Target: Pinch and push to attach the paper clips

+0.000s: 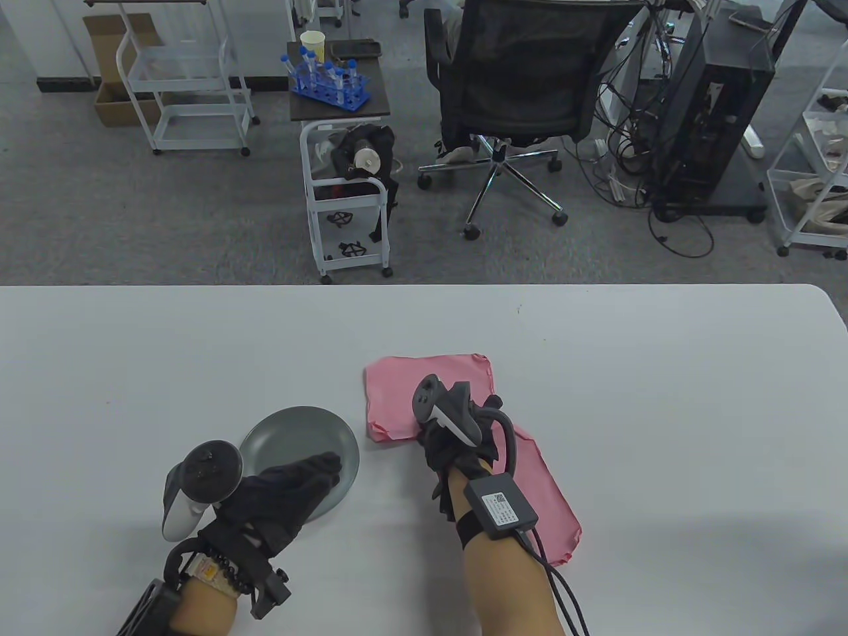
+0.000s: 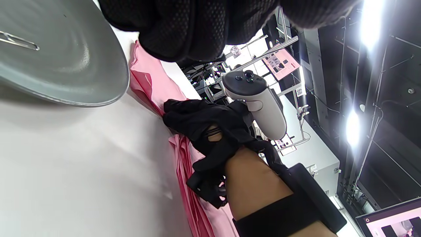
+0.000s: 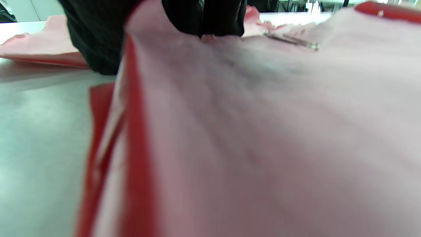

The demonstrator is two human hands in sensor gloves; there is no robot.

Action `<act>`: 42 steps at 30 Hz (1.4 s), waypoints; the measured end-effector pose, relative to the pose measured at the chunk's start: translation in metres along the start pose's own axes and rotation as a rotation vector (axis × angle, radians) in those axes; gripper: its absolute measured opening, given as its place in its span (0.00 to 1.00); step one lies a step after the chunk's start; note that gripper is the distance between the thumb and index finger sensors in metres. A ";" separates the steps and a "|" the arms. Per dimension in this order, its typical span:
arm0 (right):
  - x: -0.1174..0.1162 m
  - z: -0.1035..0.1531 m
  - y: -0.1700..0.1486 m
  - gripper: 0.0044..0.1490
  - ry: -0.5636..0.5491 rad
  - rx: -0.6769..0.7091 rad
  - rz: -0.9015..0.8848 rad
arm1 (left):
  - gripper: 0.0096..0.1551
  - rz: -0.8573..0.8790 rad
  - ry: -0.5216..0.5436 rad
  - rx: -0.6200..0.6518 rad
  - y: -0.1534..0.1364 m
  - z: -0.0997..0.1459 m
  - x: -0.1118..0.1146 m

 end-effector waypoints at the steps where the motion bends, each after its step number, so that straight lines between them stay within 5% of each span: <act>1: 0.000 0.001 0.002 0.20 -0.016 0.011 0.017 | 0.36 0.000 -0.007 0.003 0.000 0.000 0.001; 6: -0.005 0.004 0.007 0.23 -0.053 0.011 0.119 | 0.36 -0.023 -0.014 -0.004 0.000 -0.001 0.003; 9: -0.001 0.002 -0.003 0.23 -0.055 0.009 0.018 | 0.36 -0.020 -0.005 -0.009 -0.001 -0.001 0.001; 19: 0.073 0.036 -0.061 0.24 -0.314 0.077 -0.513 | 0.37 0.035 0.058 -0.023 -0.011 0.000 -0.011; 24: 0.107 0.065 -0.077 0.24 -0.201 0.379 -0.871 | 0.43 0.061 0.128 -0.018 -0.015 0.003 -0.018; 28: 0.122 0.095 -0.077 0.24 -0.098 0.656 -1.144 | 0.58 0.104 0.133 0.014 -0.015 0.005 -0.021; 33: 0.109 0.133 -0.062 0.24 0.047 0.796 -1.313 | 0.68 0.361 0.042 0.178 0.004 0.003 -0.016; 37: 0.078 0.153 -0.048 0.25 0.193 0.814 -1.365 | 0.59 0.500 -0.029 0.242 0.015 0.004 -0.009; 40: 0.058 0.161 -0.047 0.25 0.205 0.779 -1.350 | 0.30 0.550 -0.037 0.263 0.016 0.005 0.000; 42: 0.047 0.165 -0.048 0.37 0.243 0.816 -1.381 | 0.24 0.513 0.030 0.229 0.015 0.011 0.002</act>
Point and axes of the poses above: the tracker on the back of each hand, its own y axis roughly to the thumb side, its own z axis roughly from the fingertips to the wrist, x = y × z, the point moved 3 cm from there along -z, roughly from the wrist to the fingertips, and after that the axes turned 3 degrees about z, right-handed, at the moved point
